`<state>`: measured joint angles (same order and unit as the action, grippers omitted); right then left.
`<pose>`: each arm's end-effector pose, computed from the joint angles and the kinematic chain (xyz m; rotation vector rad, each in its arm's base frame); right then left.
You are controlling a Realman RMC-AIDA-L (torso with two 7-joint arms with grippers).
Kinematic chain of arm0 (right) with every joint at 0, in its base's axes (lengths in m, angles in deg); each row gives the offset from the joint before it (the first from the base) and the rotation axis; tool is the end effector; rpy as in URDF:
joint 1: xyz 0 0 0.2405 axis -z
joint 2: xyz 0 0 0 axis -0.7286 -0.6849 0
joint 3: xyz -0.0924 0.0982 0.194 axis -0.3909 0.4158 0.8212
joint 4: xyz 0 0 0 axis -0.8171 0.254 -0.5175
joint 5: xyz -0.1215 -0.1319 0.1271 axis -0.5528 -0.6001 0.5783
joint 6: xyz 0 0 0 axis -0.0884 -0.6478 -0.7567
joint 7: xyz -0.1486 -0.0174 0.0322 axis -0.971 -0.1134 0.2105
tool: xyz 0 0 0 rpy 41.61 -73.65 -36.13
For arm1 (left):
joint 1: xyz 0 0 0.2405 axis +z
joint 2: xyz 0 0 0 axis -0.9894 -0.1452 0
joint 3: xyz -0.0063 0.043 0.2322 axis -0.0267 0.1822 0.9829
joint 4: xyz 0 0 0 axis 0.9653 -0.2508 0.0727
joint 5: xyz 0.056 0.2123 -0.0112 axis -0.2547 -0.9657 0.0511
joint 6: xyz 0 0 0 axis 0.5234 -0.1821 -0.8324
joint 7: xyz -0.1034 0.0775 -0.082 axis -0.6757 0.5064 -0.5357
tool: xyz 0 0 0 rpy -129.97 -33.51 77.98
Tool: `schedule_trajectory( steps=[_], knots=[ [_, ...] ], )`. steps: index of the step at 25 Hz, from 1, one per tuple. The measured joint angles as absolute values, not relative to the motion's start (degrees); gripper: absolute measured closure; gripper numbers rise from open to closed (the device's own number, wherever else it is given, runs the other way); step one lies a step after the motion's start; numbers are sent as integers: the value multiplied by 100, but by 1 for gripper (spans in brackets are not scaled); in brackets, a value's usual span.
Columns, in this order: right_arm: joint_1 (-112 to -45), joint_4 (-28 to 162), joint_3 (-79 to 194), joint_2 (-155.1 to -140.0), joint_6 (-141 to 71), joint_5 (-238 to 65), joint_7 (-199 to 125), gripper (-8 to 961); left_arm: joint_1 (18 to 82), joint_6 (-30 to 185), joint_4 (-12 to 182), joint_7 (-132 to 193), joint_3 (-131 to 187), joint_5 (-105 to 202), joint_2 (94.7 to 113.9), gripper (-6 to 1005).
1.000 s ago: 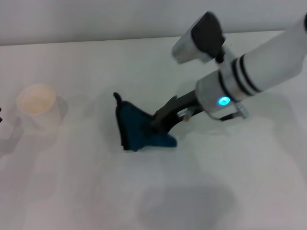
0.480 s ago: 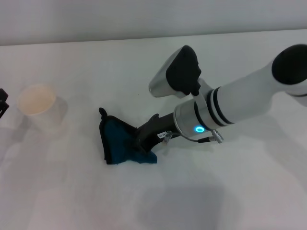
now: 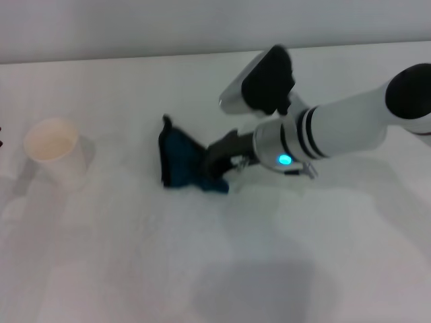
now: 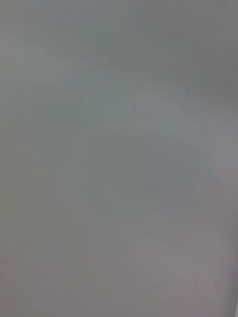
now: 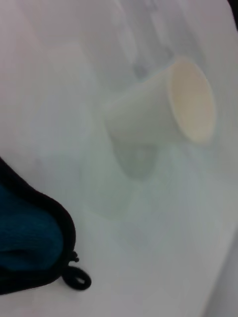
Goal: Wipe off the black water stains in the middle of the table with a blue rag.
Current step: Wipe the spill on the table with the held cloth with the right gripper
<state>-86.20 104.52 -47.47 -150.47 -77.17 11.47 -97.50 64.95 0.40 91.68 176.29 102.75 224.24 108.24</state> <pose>0.1891 0.3760 -0.1246 -2.6308 0.7833 0.0567 -0.3526 0.2947 -0.0008 -1.6503 -0.7994 -0.8561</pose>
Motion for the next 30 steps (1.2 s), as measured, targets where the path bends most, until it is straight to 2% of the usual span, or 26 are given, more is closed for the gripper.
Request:
schedule_trajectory(
  steps=[7,12,21,25,30],
  knots=[
    [-8660,10241,-4641,-15053,-7104,1136,-9769,838,6488,17,9179,17625,10271,22497,10812,121],
    [-8729,10287,-4998,-15097,-7393,1183,-9771,839,6457,12,9180,17625,10270,22500,10804,122],
    [-8765,10521,-5261,-15099,-8631,1573,-9770,839,6469,7,9187,17609,10263,22500,10804,122],
    [-8728,10467,-5179,-15098,-8515,1594,-9751,839,6498,6,9188,17552,10263,22499,10808,123],
    [-8505,10319,-4521,-14998,-8228,1505,-9756,838,6574,-117,9292,17312,10263,22607,10801,122]
  ],
)
